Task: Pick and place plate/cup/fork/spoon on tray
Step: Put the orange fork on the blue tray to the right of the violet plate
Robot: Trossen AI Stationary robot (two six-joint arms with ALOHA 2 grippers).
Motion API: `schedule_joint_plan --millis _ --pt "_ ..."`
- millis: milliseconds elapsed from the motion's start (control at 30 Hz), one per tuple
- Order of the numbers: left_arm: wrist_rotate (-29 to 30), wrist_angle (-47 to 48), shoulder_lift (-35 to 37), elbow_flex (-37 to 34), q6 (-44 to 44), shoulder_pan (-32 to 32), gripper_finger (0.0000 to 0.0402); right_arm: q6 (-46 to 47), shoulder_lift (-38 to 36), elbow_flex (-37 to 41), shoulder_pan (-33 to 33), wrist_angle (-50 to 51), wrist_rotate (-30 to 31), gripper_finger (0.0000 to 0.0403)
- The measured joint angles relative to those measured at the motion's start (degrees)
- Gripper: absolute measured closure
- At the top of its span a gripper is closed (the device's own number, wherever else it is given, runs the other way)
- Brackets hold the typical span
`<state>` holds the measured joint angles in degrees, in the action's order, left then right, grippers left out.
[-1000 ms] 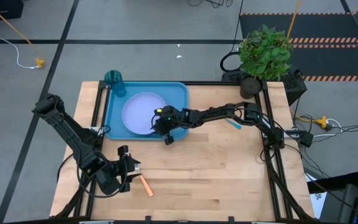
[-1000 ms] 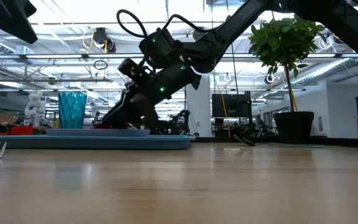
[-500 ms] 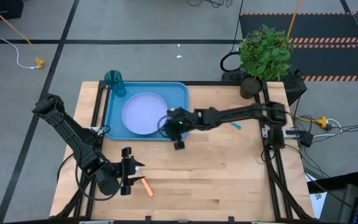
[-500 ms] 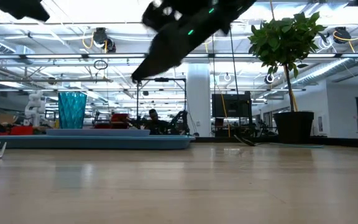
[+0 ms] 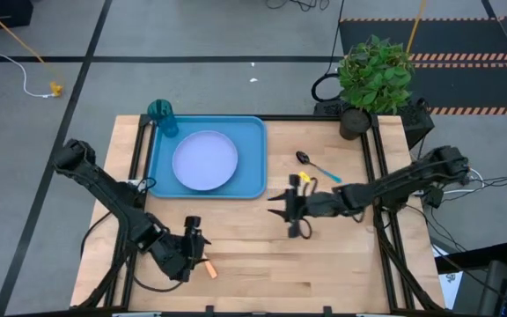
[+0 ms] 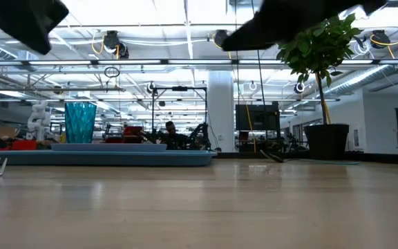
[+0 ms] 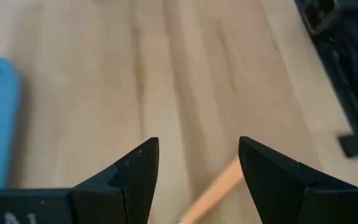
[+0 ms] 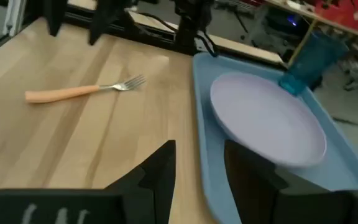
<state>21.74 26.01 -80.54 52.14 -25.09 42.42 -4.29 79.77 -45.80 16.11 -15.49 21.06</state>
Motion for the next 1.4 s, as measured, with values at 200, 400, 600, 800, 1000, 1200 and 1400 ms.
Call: schedule_joint_plan --millis 200,400,600,800,1000,1200,1400 --pt "-4.7 1.8 -1.4 0.0 0.0 -2.3 0.0179 5.2 -2.7 4.4 2.2 -0.6 2.0 0.0273" --pt "-6.5 5.2 -4.8 0.0 4.2 -1.8 0.0179 7.5 -2.6 4.5 3.3 -3.5 2.9 0.0273" --pt "-6.9 11.6 -10.0 0.0 7.5 -1.0 0.0179 7.6 -2.6 4.5 5.2 -5.3 2.9 0.0273" --pt "-7.0 11.4 -13.1 0.0 13.6 -1.4 0.0179 7.0 -2.6 4.5 5.9 -6.4 2.8 0.0273" --pt "-10.1 11.2 -15.1 0.0 19.1 -3.4 0.0179 6.6 -2.6 4.5 5.9 -6.6 2.8 0.0273" --pt "-14.3 10.9 -15.8 0.0 25.2 -6.7 0.0199 6.4 -2.6 4.4 5.9 -6.6 2.8 0.0273" --pt "-19.2 8.7 -15.6 -2.0 27.5 -9.9 0.0278 6.4 -2.6 4.4 5.9 -6.5 2.8 0.0273"
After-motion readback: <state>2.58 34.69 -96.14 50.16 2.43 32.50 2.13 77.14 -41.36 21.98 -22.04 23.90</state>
